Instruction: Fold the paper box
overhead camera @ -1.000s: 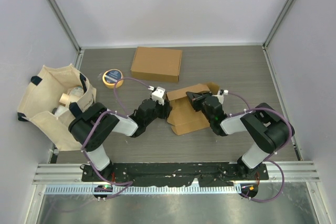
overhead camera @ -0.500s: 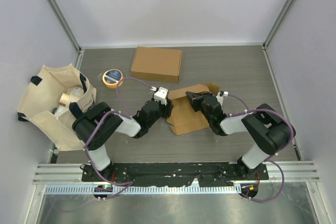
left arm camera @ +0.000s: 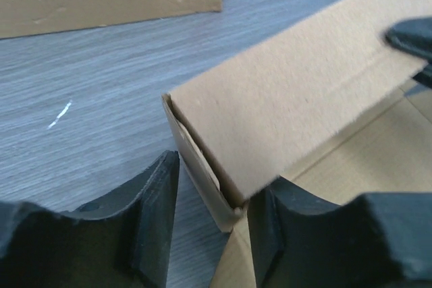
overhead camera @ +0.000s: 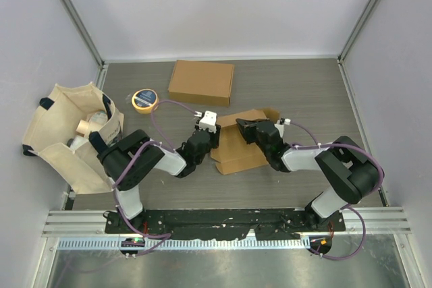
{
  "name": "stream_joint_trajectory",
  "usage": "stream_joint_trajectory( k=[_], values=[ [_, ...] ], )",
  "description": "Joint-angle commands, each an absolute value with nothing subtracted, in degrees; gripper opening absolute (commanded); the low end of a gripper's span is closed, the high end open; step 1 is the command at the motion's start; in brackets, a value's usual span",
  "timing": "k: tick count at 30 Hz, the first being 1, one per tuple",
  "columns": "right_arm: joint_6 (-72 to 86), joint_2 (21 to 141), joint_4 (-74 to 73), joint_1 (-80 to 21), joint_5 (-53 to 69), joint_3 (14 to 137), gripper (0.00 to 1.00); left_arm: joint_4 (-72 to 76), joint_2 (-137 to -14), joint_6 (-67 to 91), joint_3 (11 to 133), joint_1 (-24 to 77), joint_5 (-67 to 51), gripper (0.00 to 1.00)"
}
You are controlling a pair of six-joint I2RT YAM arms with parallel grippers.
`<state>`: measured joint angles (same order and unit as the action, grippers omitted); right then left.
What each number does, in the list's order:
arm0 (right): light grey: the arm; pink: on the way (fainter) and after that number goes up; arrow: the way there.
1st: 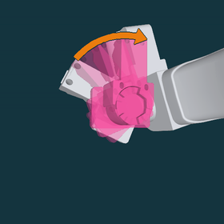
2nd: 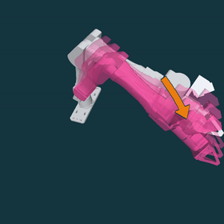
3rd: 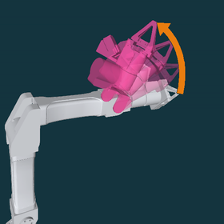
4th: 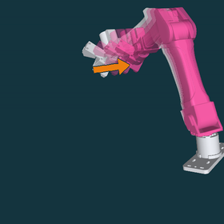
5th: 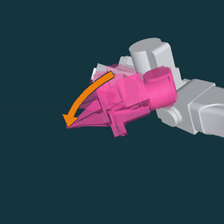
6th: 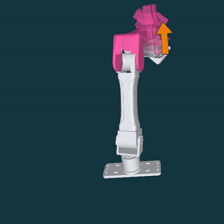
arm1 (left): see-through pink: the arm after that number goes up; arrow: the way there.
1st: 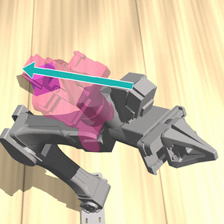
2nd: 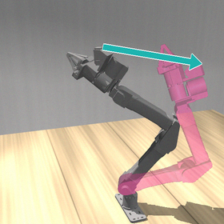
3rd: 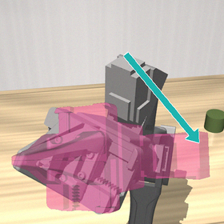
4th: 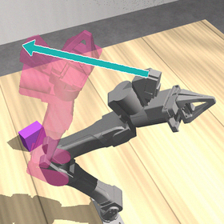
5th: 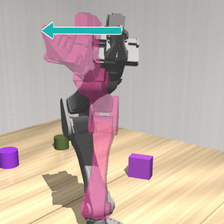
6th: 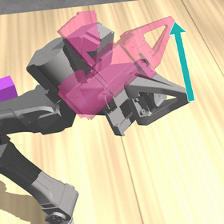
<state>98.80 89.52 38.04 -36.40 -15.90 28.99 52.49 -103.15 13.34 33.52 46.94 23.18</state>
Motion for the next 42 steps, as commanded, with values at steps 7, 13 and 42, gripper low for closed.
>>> stream_joint_trajectory(
  k=[7,13,42],
  values=[
    [104.3,90.7,29.6,-40.0,-16.5,26.9,0.01,55.5,-110.2,12.3,43.2,51.4,53.7,0.09],
    [108.7,89.6,28.4,-41.7,-16.5,26.7,0.01,42.7,-115.4,16.1,49.8,52.9,62.7,0.0],
    [20.1,61.8,-25.8,-26.2,6.6,47.1,0.76,57.0,-104.2,11.5,30.8,53.2,50.3,0.0]
  ],
)
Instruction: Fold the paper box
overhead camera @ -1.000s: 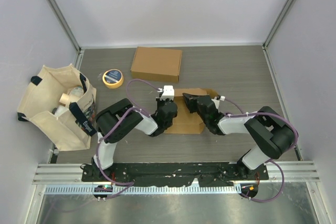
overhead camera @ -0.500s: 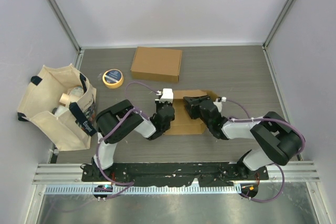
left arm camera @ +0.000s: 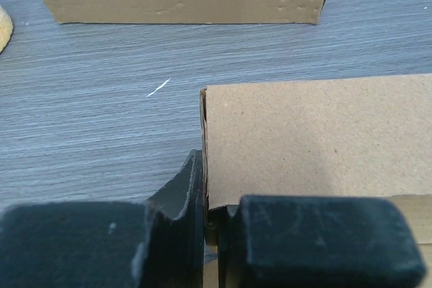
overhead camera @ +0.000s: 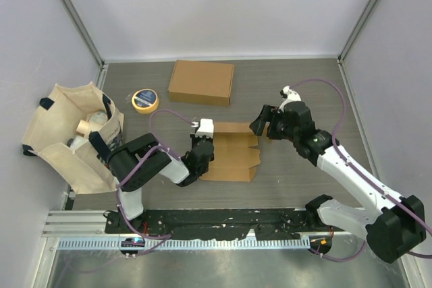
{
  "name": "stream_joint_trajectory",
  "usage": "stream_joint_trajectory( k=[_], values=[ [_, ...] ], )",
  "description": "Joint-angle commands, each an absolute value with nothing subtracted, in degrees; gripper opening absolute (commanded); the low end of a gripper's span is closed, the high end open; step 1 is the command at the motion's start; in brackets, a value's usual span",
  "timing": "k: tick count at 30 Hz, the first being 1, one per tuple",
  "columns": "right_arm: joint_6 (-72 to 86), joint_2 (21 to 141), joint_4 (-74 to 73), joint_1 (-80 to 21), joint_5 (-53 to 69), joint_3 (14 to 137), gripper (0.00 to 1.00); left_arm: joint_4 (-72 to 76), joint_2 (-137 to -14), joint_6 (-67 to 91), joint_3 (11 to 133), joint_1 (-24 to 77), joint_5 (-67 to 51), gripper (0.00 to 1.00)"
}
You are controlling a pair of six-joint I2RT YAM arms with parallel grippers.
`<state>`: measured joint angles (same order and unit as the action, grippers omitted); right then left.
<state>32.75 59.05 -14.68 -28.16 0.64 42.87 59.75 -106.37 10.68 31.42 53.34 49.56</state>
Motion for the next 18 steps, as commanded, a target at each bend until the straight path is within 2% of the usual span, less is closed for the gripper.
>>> stream_joint_trajectory(
  k=[1,7,18],
  values=[
    [19.3,62.5,-24.1,-25.1,8.6,47.6,0.75,57.0,-104.2,11.7,30.7,53.1,50.2,0.0],
    [19.2,71.5,-17.2,-24.3,15.6,49.6,0.7,56.4,-105.1,14.1,30.9,53.2,49.3,0.0],
    [29.9,76.2,-1.5,-24.1,18.9,45.4,0.72,56.3,-104.6,14.9,30.3,53.2,48.8,0.0]
  ],
)
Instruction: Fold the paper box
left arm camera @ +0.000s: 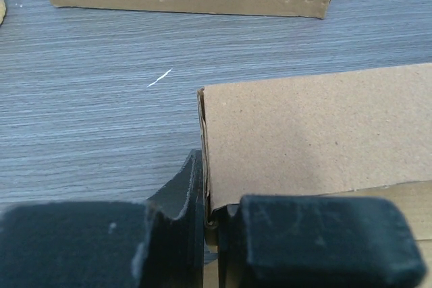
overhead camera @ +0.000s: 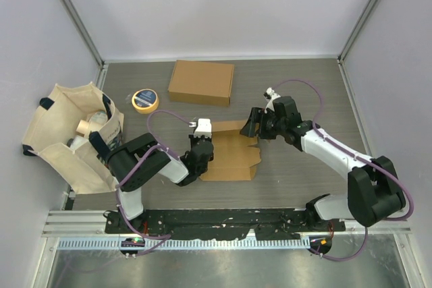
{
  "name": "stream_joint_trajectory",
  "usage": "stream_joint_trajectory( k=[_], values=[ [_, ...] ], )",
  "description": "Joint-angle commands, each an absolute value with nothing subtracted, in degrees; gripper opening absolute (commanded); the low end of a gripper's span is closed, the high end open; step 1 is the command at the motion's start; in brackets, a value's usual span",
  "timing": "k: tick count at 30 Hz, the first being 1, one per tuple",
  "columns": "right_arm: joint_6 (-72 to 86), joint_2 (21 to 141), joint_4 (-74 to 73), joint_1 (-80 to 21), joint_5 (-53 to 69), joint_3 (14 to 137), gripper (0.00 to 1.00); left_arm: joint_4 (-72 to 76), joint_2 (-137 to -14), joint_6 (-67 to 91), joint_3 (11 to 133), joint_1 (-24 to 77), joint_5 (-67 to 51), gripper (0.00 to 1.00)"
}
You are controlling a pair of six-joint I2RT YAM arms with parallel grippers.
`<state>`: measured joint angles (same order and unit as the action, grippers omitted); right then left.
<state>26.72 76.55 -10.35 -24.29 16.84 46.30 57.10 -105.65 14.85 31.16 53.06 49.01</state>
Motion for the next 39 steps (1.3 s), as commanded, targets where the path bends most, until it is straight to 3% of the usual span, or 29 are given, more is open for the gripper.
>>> stream_joint_trajectory(
  k=[1,10,15,16,17,19,20,22,23,24,26,29,30,34,36,37,39],
  values=[
    [30.1,76.8,-0.9,-24.1,19.5,45.4,0.73,56.2,-104.4,14.9,30.3,53.1,48.6,0.0],
    [42.6,81.5,19.3,-23.3,31.1,41.6,0.75,56.3,-104.3,15.4,30.1,53.2,48.3,0.0],
    [52.7,85.5,33.4,-22.8,32.2,38.2,0.68,56.3,-104.3,15.7,30.0,53.3,48.2,0.0],
    [55.3,86.1,34.7,-22.5,31.1,37.4,0.65,56.3,-104.4,15.8,29.9,53.2,48.2,0.0],
    [56.8,86.7,35.8,-22.4,30.9,36.5,0.52,56.3,-104.4,16.0,29.9,53.2,48.2,0.0],
    [59.0,88.3,39.3,-22.1,30.0,35.3,0.37,56.3,-104.3,16.7,29.7,53.2,48.3,0.0],
    [60.9,88.5,40.5,-21.8,28.8,33.7,0.22,56.3,-104.3,17.2,29.7,53.2,48.5,0.0],
    [61.9,88.0,43.3,-21.6,26.6,31.4,0.14,55.5,-103.9,19.6,29.6,53.1,49.6,0.0],
    [61.0,87.5,44.2,-21.4,25.9,29.6,0.21,54.8,-103.8,20.5,29.5,53.2,49.9,0.0],
    [60.0,87.1,44.4,-21.0,26.0,29.0,0.35,54.3,-103.7,21.2,29.6,53.2,50.4,0.0],
    [57.3,83.9,42.1,-20.4,26.0,27.3,0.69,54.3,-103.8,22.3,29.5,53.2,50.5,0.0],
    [45.7,74.6,28.3,-19.7,22.2,25.8,0.8,54.3,-104.1,22.8,29.4,53.2,50.5,0.0],
    [39.7,71.5,19.2,-19.8,17.5,25.7,0.8,54.3,-104.1,22.7,29.4,53.2,50.5,0.0],
    [34.5,60.3,7.8,-20.3,8.4,22.7,0.79,54.4,-104.2,22.4,29.4,53.2,50.4,0.0],
    [35.1,56.3,7.1,-21.7,4.4,19.9,0.67,54.3,-104.0,22.4,29.3,53.3,50.4,0.0],
    [35.3,55.6,7.4,-23.2,0.7,19.0,0.52,54.2,-104.0,22.3,29.5,53.2,50.4,0.0],
    [35.4,56.2,8.5,-24.7,-3.4,18.1,0.39,54.0,-104.1,22.1,29.8,53.2,50.3,0.0]
  ],
)
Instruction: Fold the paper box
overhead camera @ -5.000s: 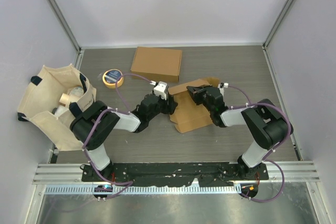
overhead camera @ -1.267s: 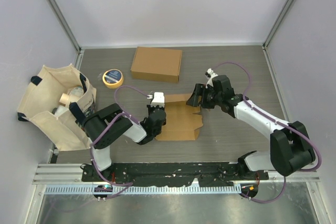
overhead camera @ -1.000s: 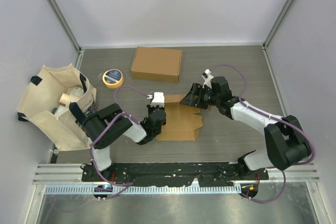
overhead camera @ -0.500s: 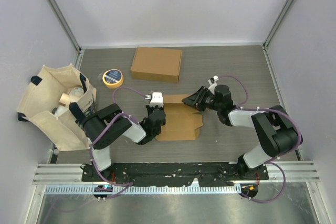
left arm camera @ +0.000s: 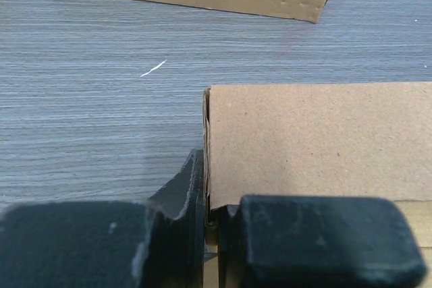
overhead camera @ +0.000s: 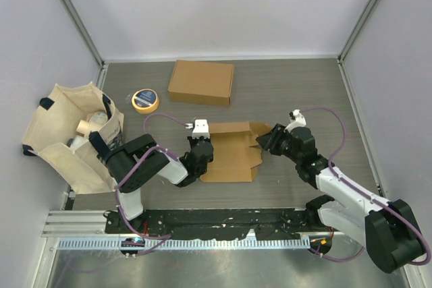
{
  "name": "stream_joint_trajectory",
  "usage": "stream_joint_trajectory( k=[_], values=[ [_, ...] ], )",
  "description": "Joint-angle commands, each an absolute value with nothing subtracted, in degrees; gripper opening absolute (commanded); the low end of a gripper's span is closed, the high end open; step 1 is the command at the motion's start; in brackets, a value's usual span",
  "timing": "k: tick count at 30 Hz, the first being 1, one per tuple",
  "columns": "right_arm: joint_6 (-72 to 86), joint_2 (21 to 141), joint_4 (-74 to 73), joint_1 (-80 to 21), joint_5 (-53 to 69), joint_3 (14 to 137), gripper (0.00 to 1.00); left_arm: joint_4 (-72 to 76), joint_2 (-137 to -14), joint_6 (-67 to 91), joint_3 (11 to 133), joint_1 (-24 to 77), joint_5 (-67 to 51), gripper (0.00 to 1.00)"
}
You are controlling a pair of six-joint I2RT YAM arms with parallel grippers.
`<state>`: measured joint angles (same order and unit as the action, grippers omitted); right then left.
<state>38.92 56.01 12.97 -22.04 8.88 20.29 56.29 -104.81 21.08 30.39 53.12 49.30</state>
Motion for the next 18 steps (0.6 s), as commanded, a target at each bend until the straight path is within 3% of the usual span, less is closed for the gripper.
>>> stream_joint_trajectory(
  k=[1,4,7,18],
  values=[
    [35.1,57.0,9.4,-25.4,-5.4,18.1,0.29,54.0,-104.1,22.0,30.0,53.2,50.1,0.0],
    [31.2,61.8,8.8,-30.2,-11.7,21.6,0.12,53.7,-104.3,21.8,30.4,53.3,50.1,0.0],
    [29.0,66.9,7.8,-33.6,-22.3,25.3,0.01,53.4,-104.2,21.6,30.7,53.3,50.4,0.0],
    [27.6,79.7,16.7,-34.2,-24.3,29.0,0.01,52.4,-104.0,20.7,30.9,53.8,50.6,0.0]
  ],
)
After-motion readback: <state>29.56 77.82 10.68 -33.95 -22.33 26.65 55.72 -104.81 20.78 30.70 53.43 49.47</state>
